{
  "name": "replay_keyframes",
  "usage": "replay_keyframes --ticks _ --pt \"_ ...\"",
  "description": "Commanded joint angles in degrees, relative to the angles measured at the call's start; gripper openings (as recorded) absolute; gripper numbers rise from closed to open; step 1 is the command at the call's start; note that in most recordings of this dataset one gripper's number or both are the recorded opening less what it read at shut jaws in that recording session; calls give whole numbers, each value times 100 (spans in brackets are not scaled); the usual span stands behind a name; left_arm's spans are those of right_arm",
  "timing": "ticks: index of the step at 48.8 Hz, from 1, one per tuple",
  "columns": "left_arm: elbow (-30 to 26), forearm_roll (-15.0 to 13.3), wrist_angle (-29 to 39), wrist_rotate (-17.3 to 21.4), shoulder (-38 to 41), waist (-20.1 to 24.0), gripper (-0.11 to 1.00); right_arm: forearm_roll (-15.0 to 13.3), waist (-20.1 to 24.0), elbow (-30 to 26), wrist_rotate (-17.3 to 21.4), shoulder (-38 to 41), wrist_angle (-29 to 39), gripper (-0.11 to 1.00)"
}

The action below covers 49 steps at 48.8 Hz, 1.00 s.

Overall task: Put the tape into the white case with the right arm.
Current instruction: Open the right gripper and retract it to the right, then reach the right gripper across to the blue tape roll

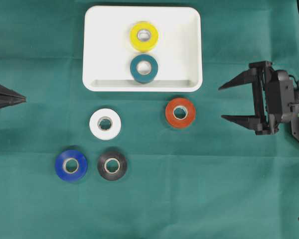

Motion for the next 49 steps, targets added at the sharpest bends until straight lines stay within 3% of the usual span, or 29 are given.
replay_keyframes --ticks 1,12,22,49 --pt "-70 0 -35 0 44 9 0 0 26 -97 9 -9 -26 66" --pt "-70 0 -35 0 44 9 0 0 123 -360 9 202 -44 66" --pt "-70 0 -35 0 44 9 0 0 396 -888 0 879 -53 66" --pt "-79 0 -35 0 44 9 0 -9 940 -3340 0 3287 132 66"
